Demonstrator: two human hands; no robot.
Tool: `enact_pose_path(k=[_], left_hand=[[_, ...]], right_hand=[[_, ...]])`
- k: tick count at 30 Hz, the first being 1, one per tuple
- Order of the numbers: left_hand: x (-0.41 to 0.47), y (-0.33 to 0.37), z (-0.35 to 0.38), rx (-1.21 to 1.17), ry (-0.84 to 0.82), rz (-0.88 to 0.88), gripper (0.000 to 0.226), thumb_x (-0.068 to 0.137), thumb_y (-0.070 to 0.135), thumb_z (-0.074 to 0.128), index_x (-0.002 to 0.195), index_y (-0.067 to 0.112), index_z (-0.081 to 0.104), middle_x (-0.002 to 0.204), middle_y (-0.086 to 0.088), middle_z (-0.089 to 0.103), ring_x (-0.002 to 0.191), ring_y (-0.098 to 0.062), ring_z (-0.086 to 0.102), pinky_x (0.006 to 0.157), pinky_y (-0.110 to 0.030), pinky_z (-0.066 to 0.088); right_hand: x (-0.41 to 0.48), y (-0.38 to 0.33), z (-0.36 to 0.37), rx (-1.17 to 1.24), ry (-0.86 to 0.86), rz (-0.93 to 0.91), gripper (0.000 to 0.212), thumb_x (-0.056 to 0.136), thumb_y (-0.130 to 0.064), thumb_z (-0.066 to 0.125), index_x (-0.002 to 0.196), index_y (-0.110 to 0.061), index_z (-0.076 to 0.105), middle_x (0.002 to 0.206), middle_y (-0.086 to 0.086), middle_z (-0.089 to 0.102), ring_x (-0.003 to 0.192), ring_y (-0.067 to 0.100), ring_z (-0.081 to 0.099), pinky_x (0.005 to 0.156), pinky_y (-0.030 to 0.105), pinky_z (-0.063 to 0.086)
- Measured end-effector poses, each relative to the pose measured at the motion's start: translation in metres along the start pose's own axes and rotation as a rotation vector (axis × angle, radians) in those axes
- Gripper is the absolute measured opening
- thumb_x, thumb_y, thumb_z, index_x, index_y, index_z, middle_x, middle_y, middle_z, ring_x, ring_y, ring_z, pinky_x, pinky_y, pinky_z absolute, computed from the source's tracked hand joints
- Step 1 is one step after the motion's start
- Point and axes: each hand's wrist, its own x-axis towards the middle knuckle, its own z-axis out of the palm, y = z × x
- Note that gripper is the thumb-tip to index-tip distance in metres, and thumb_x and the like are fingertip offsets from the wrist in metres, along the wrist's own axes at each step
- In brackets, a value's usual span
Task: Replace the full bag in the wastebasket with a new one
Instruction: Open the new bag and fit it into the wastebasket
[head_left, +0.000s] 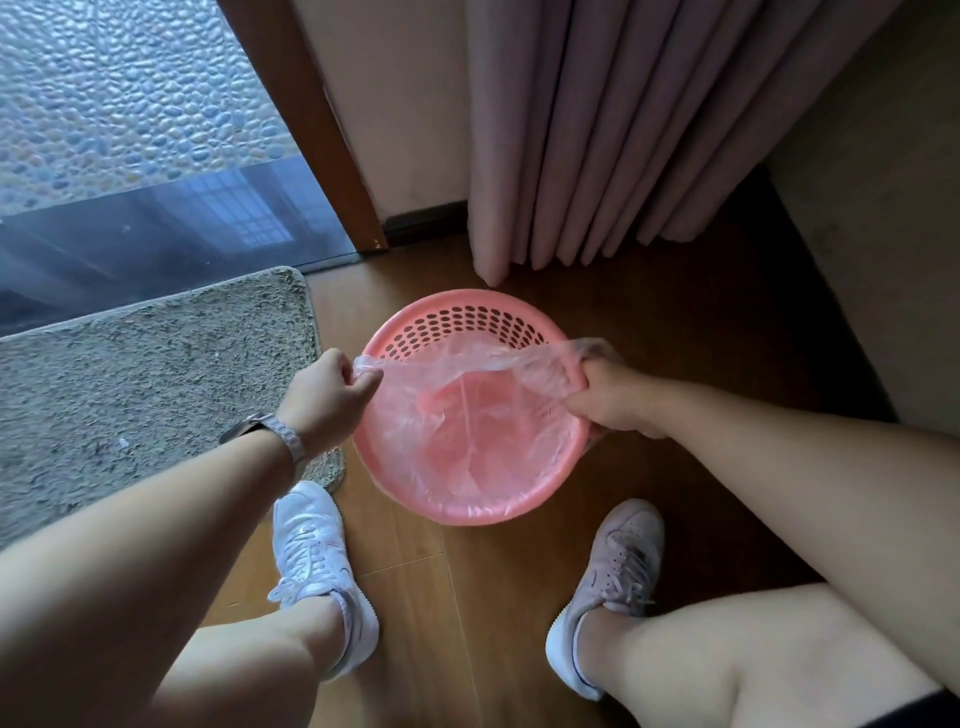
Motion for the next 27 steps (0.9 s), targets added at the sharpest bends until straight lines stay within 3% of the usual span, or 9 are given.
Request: enact_pose_path(k=[5, 8, 11, 13, 16, 19, 22, 24, 27], left_hand=[[-0.008, -0.023, -0.006, 0.057, -0.206, 0.016, 0.035, 0.092, 0.043, 0.053, 0.082, 0.011, 0.065, 0.077, -0.006, 0.067, 0.074, -0.026, 0.064, 0.064, -0.032, 0.051], [-0.01, -0.035, -0.006, 0.131, -0.278, 0.019, 0.036, 0.094, 0.044, 0.052, 0.082, 0.012, 0.066, 0.072, -0.002, 0.064, 0.067, -0.019, 0.061, 0.053, -0.026, 0.041], [-0.007, -0.04, -0.009, 0.138, -0.242, 0.023, 0.038, 0.094, 0.046, 0.052, 0.076, 0.014, 0.063, 0.068, 0.001, 0.062, 0.063, -0.015, 0.058, 0.049, -0.025, 0.034], [-0.006, -0.04, -0.012, 0.149, -0.213, 0.034, 0.038, 0.093, 0.048, 0.052, 0.076, 0.016, 0.061, 0.071, -0.001, 0.063, 0.066, -0.019, 0.059, 0.05, -0.027, 0.035], [-0.002, -0.037, -0.013, 0.126, -0.142, 0.022, 0.035, 0.093, 0.049, 0.052, 0.09, 0.015, 0.062, 0.085, -0.004, 0.067, 0.078, -0.026, 0.062, 0.062, -0.031, 0.043], [-0.001, -0.032, -0.012, 0.131, -0.094, 0.03, 0.032, 0.093, 0.046, 0.053, 0.106, 0.018, 0.06, 0.096, -0.006, 0.067, 0.086, -0.028, 0.063, 0.067, -0.031, 0.042], [-0.003, -0.03, -0.012, 0.149, -0.029, 0.094, 0.026, 0.093, 0.039, 0.051, 0.11, 0.02, 0.057, 0.099, -0.005, 0.068, 0.084, -0.027, 0.063, 0.066, -0.032, 0.046], [-0.006, -0.03, -0.012, 0.138, 0.001, 0.117, 0.021, 0.093, 0.036, 0.049, 0.108, 0.022, 0.055, 0.1, -0.005, 0.067, 0.083, -0.026, 0.063, 0.067, -0.035, 0.05], [-0.008, -0.033, -0.012, 0.135, 0.038, 0.16, 0.02, 0.094, 0.035, 0.049, 0.109, 0.022, 0.055, 0.106, -0.005, 0.063, 0.088, -0.028, 0.062, 0.07, -0.038, 0.051]], right_hand=[[0.001, -0.008, 0.012, -0.112, -0.053, -0.052, 0.07, 0.086, -0.006, 0.06, 0.142, -0.033, 0.026, 0.131, -0.01, 0.029, 0.097, 0.023, 0.062, 0.062, 0.035, 0.061], [0.004, -0.009, 0.016, -0.167, -0.053, -0.107, 0.059, 0.085, -0.015, 0.064, 0.137, -0.024, 0.039, 0.125, -0.006, 0.043, 0.098, 0.016, 0.06, 0.065, 0.024, 0.056], [0.007, -0.013, 0.016, -0.16, -0.025, -0.101, 0.042, 0.082, -0.023, 0.067, 0.122, -0.02, 0.057, 0.101, -0.005, 0.061, 0.086, 0.013, 0.064, 0.07, 0.028, 0.057], [0.005, -0.013, 0.013, -0.155, -0.031, -0.115, 0.036, 0.082, -0.028, 0.069, 0.116, -0.02, 0.06, 0.099, -0.004, 0.064, 0.084, 0.012, 0.066, 0.07, 0.028, 0.058], [-0.001, -0.012, 0.007, -0.257, 0.054, -0.178, 0.03, 0.081, -0.038, 0.069, 0.107, -0.023, 0.065, 0.091, -0.007, 0.067, 0.077, 0.008, 0.066, 0.065, 0.026, 0.056], [-0.011, -0.016, -0.001, -0.463, 0.209, -0.256, 0.025, 0.084, -0.042, 0.065, 0.102, -0.025, 0.064, 0.086, -0.008, 0.063, 0.071, 0.009, 0.061, 0.055, 0.021, 0.047], [-0.018, -0.028, -0.001, -0.6, 0.304, -0.426, 0.016, 0.086, -0.037, 0.062, 0.093, -0.023, 0.061, 0.09, -0.004, 0.062, 0.074, 0.014, 0.058, 0.053, 0.015, 0.035], [-0.021, -0.039, 0.007, -0.655, 0.262, -0.501, 0.013, 0.086, -0.034, 0.061, 0.091, -0.022, 0.061, 0.104, -0.001, 0.063, 0.088, 0.018, 0.059, 0.064, 0.019, 0.041], [-0.018, -0.054, 0.03, -0.807, 0.074, -0.575, 0.039, 0.085, -0.047, 0.048, 0.114, -0.027, 0.063, 0.12, -0.005, 0.062, 0.115, 0.021, 0.054, 0.098, 0.035, 0.043]])
